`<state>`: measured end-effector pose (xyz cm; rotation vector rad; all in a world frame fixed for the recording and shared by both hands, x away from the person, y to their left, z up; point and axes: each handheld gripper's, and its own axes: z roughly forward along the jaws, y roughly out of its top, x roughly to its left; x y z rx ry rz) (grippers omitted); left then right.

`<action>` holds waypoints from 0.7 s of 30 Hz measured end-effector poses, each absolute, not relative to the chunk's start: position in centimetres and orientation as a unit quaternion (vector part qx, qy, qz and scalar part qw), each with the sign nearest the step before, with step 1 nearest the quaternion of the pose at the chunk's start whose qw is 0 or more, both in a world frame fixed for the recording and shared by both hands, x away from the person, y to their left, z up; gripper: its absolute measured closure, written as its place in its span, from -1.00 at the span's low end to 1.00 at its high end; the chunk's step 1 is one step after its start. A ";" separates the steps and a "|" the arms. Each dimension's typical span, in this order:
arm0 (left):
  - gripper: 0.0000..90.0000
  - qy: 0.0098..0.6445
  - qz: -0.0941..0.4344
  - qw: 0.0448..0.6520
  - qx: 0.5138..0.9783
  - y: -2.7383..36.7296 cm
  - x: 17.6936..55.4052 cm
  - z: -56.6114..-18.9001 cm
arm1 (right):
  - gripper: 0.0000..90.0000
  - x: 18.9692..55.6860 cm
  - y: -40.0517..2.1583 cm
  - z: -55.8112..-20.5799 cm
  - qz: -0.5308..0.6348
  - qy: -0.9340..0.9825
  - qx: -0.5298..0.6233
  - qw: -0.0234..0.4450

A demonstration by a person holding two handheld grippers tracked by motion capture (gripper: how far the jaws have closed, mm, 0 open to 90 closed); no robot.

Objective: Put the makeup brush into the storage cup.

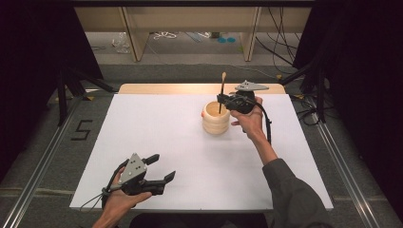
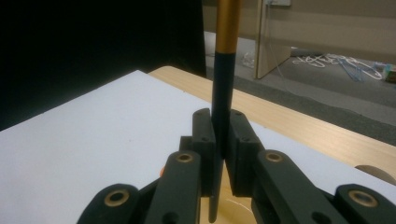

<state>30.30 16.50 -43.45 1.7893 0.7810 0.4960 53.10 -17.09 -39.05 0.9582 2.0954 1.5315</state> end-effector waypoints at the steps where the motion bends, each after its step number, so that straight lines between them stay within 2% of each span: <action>1: -0.53 0.328 0.208 0.534 0.751 16.5 30.3 -43.4 | 0.86 53.1 -17.1 -39.1 0.542 0.745 0.338 0.193; 21: -0.53 0.325 0.207 0.535 0.752 16.5 30.3 -43.4 | 0.86 53.3 -17.1 -41.3 0.537 0.745 0.349 0.186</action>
